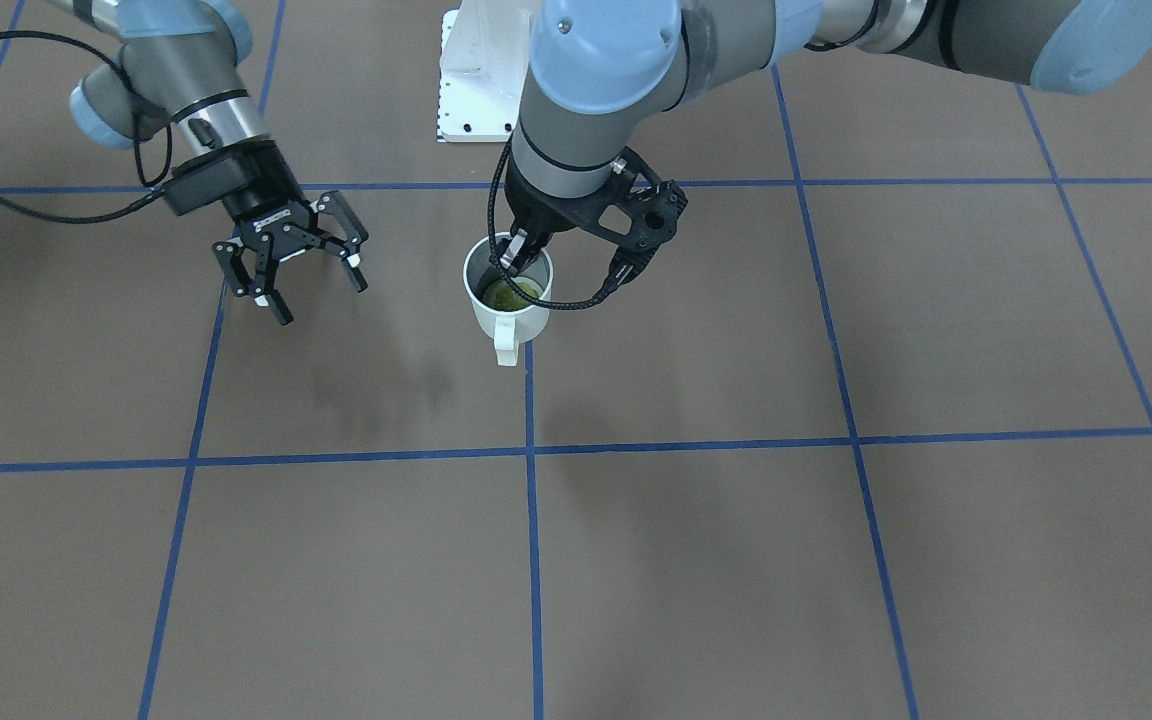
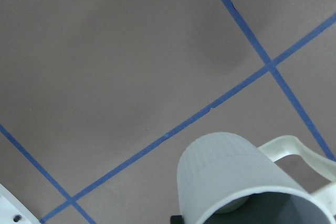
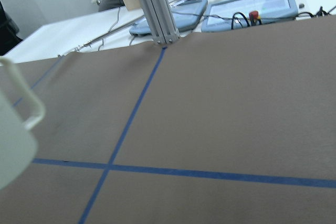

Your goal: Left arm hands cup to right arm to dump lemon

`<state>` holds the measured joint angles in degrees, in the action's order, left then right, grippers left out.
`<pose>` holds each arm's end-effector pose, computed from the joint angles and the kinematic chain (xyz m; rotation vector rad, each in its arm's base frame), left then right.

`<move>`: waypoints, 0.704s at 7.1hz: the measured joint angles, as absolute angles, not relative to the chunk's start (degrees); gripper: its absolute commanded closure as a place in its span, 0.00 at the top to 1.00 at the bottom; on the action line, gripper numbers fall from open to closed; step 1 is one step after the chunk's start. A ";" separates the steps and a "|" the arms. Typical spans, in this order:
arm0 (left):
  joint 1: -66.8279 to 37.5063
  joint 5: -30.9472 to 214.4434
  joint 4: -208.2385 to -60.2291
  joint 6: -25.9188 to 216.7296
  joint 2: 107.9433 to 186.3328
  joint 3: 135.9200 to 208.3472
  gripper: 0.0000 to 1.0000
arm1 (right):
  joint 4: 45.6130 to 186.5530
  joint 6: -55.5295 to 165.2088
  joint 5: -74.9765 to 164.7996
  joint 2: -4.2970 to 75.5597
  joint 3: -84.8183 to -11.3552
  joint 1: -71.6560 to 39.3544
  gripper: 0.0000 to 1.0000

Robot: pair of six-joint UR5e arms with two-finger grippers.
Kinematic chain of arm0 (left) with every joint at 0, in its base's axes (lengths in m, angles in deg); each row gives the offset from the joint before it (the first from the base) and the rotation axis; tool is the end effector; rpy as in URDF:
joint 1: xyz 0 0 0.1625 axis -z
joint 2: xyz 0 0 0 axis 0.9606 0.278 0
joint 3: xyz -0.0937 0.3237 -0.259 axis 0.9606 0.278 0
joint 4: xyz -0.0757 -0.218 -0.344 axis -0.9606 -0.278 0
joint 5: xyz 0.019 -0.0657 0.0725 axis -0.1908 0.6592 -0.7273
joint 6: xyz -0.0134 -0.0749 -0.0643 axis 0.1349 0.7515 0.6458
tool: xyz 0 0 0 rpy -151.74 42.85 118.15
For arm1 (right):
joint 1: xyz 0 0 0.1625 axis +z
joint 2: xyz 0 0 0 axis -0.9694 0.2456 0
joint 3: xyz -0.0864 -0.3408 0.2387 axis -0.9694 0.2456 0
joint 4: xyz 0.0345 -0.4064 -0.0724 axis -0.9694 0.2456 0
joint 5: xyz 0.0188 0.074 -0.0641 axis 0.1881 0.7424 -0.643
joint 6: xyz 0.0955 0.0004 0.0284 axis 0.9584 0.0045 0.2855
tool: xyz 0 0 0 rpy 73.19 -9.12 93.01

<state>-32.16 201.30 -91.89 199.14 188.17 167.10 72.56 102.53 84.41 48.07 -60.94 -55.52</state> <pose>0.4857 -0.5237 0.0361 -0.6240 0.7750 -0.8735 -0.4267 -0.3485 0.3438 0.9010 -1.1047 0.2558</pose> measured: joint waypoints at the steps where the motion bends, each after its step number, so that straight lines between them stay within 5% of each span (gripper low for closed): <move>1: -32.24 200.42 -92.63 201.84 190.58 163.77 0.00 | 72.60 101.79 77.38 46.22 -60.89 -59.61 0.99; 5: -33.18 199.64 -94.67 209.27 194.97 160.29 0.00 | 73.19 90.43 60.57 38.88 -57.77 -67.06 0.99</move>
